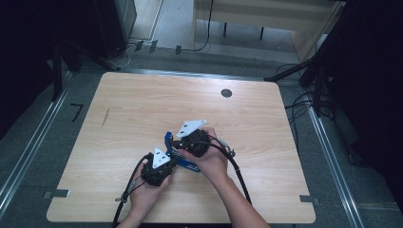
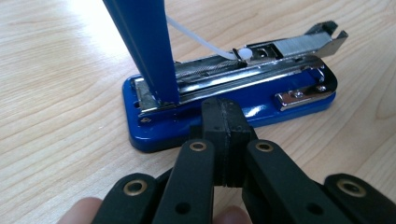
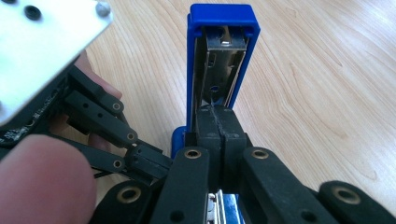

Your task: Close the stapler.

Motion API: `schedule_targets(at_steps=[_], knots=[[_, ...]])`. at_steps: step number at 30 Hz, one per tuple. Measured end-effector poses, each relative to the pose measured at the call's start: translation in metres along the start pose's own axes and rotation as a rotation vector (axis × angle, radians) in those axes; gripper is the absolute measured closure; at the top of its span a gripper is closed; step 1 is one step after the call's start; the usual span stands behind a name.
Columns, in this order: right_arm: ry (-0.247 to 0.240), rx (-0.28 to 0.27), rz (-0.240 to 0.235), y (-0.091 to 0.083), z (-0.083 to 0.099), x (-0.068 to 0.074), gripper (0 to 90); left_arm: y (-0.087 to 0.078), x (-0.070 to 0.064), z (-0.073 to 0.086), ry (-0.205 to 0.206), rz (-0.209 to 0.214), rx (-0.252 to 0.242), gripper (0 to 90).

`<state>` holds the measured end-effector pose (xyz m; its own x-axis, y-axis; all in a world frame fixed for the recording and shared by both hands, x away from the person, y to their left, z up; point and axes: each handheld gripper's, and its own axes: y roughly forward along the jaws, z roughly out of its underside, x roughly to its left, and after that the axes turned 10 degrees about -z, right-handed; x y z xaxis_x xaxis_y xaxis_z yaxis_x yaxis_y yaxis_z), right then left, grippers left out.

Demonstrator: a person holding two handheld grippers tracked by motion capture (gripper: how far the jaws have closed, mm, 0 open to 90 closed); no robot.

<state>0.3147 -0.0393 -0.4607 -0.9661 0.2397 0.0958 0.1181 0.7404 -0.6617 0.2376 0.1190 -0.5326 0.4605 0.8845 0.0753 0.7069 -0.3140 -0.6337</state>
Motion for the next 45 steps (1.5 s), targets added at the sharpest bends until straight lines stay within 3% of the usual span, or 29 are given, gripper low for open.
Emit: schedule_targets(at_steps=[4,7,13,26,33,41,45], knots=[[0.006,-0.013,-0.005,-0.002,0.004,-0.001,90.0,0.001,0.002,0.0,-0.017,0.012,0.004,90.0],[0.007,-0.02,-0.007,-0.003,0.006,-0.001,90.0,0.002,0.0,0.0,0.0,0.012,0.008,90.0],[0.005,-0.033,-0.008,-0.007,0.007,-0.001,90.0,0.002,0.002,-0.001,-0.013,0.022,0.01,90.0],[0.025,-0.081,0.037,-0.03,0.006,-0.006,90.0,0.002,0.002,-0.001,-0.02,0.028,0.013,90.0],[0.013,-0.118,0.09,-0.041,-0.01,-0.006,90.0,0.002,0.002,-0.001,-0.02,0.026,0.011,90.0],[0.0,-0.158,0.104,-0.041,-0.031,-0.003,90.0,0.002,0.002,-0.001,-0.022,0.029,0.011,90.0],[-0.015,-0.168,0.086,-0.034,-0.04,0.002,90.0,0.002,0.003,-0.001,-0.02,0.03,0.012,90.0]])
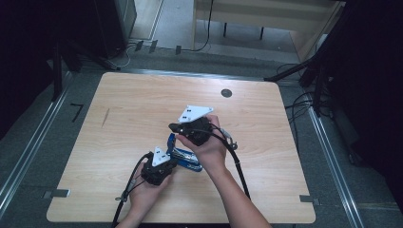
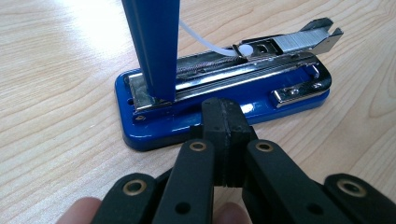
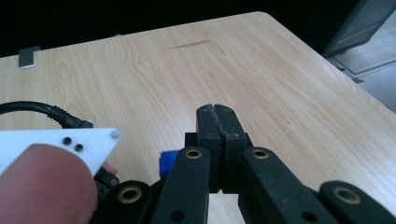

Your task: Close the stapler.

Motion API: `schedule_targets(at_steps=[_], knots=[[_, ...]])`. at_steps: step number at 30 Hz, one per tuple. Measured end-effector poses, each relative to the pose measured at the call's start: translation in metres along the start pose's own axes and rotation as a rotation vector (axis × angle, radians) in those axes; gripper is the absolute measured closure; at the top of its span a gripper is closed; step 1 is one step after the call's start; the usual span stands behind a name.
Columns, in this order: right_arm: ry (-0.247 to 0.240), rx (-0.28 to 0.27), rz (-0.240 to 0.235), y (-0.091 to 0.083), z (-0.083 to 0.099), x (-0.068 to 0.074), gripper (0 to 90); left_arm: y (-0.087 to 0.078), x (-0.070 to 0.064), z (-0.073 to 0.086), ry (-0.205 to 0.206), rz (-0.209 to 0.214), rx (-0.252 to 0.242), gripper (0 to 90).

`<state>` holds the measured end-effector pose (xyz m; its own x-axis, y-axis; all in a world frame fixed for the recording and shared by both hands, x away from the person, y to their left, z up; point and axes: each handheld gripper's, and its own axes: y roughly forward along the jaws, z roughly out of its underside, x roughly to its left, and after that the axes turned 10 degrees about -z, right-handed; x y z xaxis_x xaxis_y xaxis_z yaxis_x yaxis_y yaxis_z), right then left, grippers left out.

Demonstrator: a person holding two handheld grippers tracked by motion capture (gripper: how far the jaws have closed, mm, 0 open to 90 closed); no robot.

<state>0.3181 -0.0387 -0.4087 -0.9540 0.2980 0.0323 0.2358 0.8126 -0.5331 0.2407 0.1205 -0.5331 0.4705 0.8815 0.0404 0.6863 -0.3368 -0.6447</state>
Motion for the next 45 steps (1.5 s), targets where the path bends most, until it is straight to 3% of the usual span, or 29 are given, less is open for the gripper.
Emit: schedule_targets(at_steps=[10,23,37,45], knots=[[-0.012,0.022,-0.03,0.012,-0.001,0.006,90.0,0.0,0.0,0.0,-0.002,0.0,-0.002,90.0],[-0.004,0.032,-0.031,0.007,0.009,0.005,90.0,0.0,0.0,0.0,-0.003,-0.002,-0.002,90.0],[0.028,0.043,-0.026,0.001,0.033,0.005,90.0,0.0,0.0,0.0,-0.004,-0.002,-0.001,90.0],[0.049,0.074,-0.054,0.0,0.05,0.005,88.4,0.0,-0.001,0.0,-0.003,-0.003,-0.002,90.0]])
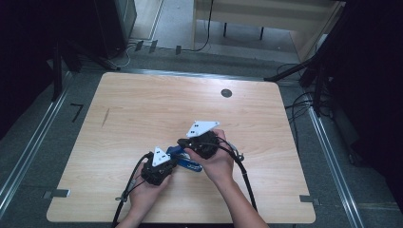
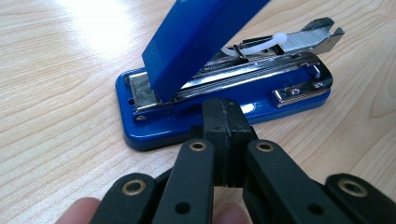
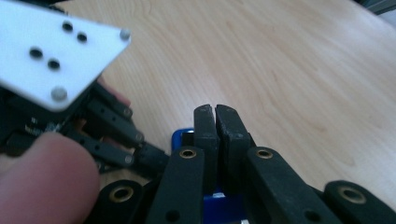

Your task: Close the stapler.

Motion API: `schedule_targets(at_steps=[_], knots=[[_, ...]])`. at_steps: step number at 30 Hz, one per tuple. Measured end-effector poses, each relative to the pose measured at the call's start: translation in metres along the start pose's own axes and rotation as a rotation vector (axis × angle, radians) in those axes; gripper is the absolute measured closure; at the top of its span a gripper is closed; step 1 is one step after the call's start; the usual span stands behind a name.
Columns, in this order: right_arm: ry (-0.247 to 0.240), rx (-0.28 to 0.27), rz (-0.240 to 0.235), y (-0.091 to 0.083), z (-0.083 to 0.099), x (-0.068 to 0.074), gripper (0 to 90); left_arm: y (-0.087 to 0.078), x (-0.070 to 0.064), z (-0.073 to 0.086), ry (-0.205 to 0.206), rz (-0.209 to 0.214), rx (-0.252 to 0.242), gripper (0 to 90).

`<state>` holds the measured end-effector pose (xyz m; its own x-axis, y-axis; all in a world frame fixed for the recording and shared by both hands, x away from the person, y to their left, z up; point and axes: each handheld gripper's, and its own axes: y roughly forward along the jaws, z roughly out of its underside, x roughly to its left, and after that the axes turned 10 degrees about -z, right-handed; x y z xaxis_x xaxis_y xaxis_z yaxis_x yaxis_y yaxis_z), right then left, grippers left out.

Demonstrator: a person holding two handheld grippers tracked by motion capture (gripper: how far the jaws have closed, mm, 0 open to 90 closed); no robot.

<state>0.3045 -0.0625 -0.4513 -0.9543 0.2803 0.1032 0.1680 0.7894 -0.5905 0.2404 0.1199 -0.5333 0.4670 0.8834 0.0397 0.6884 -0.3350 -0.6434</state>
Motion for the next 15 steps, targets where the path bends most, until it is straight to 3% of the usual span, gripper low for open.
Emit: schedule_targets(at_steps=[9,15], knots=[[0.036,0.044,-0.007,0.003,0.02,-0.005,90.0,0.0,0.0,0.0,0.006,0.0,0.003,90.0],[0.051,0.044,0.003,0.001,0.028,-0.006,90.0,0.0,0.0,0.0,0.005,0.0,0.004,90.0]])
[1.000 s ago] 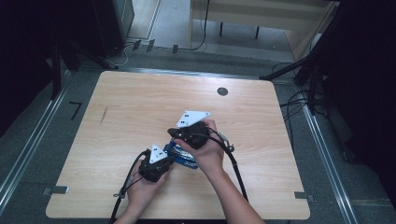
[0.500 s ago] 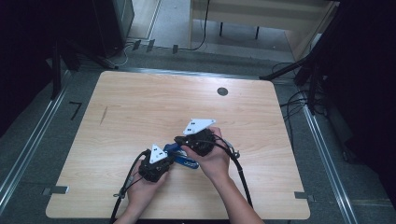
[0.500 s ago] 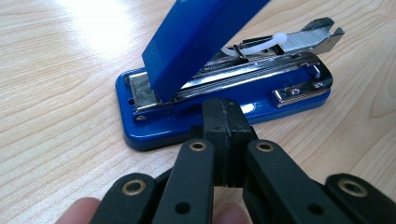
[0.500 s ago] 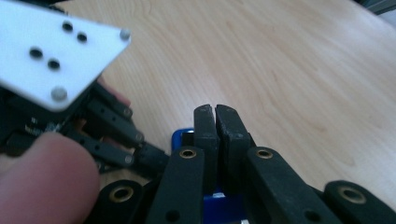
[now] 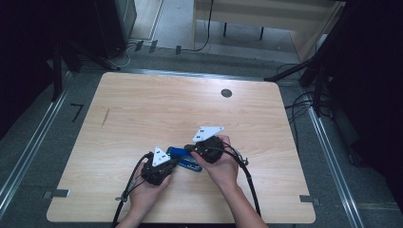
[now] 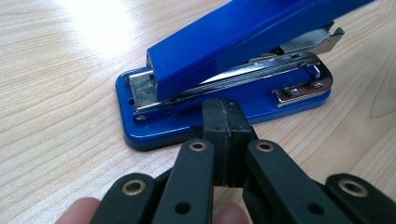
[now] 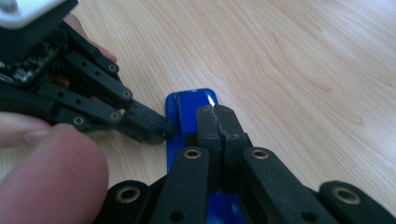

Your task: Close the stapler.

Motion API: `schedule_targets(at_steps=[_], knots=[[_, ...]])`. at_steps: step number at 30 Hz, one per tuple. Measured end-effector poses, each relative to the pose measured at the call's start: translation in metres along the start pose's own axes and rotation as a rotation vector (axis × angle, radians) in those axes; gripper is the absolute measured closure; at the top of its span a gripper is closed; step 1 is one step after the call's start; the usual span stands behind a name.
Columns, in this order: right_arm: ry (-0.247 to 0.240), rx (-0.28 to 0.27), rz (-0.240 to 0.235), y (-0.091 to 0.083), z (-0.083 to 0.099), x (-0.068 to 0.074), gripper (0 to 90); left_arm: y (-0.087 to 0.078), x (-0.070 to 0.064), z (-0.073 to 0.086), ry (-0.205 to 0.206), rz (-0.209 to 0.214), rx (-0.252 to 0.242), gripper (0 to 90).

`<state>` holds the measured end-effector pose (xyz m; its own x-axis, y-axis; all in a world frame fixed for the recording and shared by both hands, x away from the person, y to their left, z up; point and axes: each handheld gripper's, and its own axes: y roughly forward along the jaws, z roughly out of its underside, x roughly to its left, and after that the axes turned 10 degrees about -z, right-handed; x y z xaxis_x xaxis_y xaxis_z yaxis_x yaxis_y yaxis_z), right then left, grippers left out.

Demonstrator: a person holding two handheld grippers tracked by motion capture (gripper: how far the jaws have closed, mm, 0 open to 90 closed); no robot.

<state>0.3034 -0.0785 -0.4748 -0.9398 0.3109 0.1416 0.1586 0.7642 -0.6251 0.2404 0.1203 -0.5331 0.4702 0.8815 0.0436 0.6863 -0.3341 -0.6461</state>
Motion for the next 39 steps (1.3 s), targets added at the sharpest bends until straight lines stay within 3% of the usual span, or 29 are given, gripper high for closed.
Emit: schedule_targets(at_steps=[20,25,36,38,39], knots=[[0.02,-0.013,0.036,-0.014,0.029,0.004,90.0,0.0,0.0,0.0,-0.001,-0.002,-0.002,90.0],[0.036,-0.042,0.04,-0.016,0.039,0.007,90.0,0.0,0.0,0.0,0.0,-0.003,-0.001,90.0],[0.009,-0.025,0.077,-0.016,0.044,0.016,90.0,0.0,-0.001,0.0,0.0,-0.005,-0.002,90.0],[0.009,-0.008,0.063,-0.016,0.041,0.016,90.0,0.0,0.0,0.0,-0.001,-0.004,-0.005,90.0],[0.029,-0.032,0.04,-0.018,0.041,0.015,90.0,-0.001,0.0,0.0,-0.006,-0.001,-0.007,90.0]])
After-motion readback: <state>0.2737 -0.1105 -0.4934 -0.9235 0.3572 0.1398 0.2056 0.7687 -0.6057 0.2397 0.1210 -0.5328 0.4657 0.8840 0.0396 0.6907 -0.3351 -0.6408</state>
